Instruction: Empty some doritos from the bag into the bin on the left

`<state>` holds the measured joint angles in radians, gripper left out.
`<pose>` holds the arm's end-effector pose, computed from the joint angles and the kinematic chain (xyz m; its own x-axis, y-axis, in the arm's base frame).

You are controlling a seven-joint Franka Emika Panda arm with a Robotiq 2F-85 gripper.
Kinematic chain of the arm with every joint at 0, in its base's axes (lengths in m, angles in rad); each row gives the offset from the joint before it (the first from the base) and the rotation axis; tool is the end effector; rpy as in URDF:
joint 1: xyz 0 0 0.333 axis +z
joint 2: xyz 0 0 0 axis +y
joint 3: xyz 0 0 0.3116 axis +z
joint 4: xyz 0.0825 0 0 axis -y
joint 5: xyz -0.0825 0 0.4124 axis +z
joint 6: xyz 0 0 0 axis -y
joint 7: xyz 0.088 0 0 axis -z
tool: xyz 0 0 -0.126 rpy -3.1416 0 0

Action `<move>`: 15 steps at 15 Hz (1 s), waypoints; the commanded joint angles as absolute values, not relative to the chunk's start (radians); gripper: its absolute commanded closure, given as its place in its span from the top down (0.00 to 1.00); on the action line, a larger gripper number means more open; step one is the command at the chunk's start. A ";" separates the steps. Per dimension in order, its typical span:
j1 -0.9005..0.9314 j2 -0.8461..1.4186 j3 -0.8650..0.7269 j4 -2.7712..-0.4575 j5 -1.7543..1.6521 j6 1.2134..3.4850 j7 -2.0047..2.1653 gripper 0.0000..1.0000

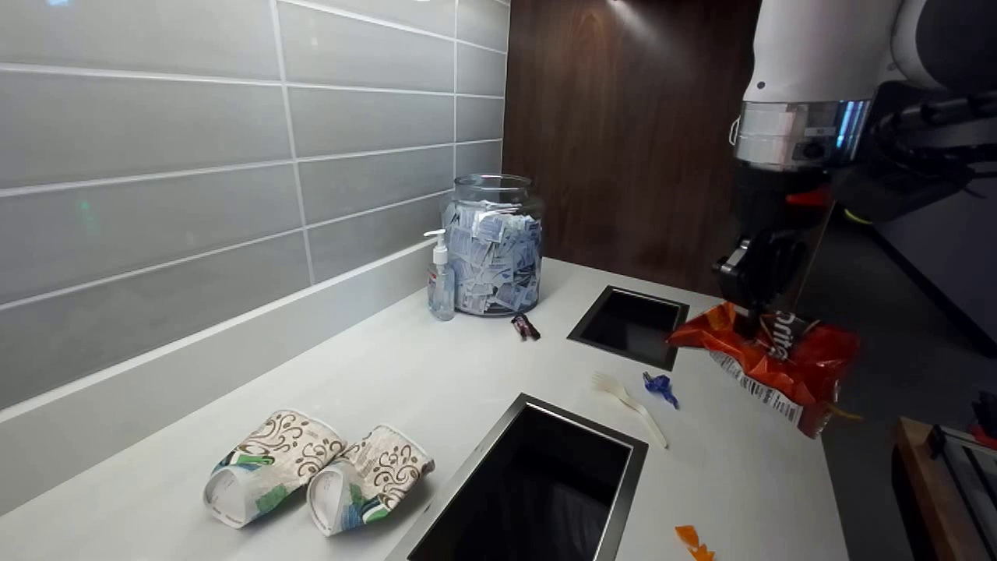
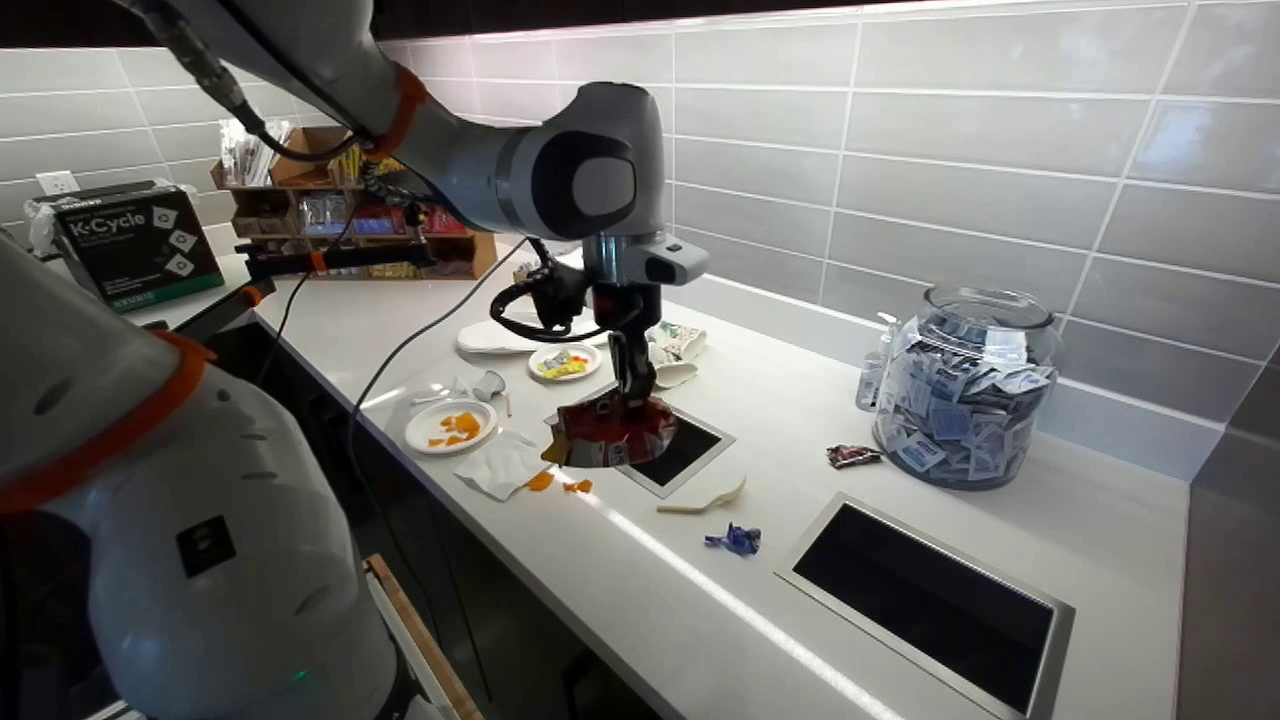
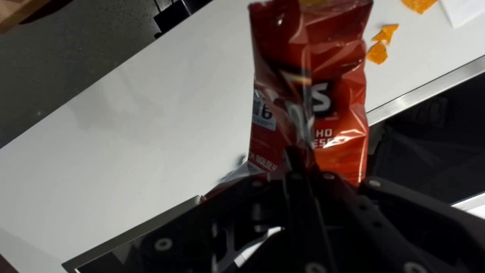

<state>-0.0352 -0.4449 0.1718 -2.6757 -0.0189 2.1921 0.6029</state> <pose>0.3971 0.0468 0.3306 0.8904 -0.4550 0.0129 -0.4539 -0.8856 0.0984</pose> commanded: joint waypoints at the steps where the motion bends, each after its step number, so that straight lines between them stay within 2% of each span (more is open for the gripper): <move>1: -0.062 -0.445 0.193 -2.748 -0.057 2.284 0.689 0.00; 15: -0.107 -0.288 0.194 -2.754 -0.136 2.476 0.917 0.00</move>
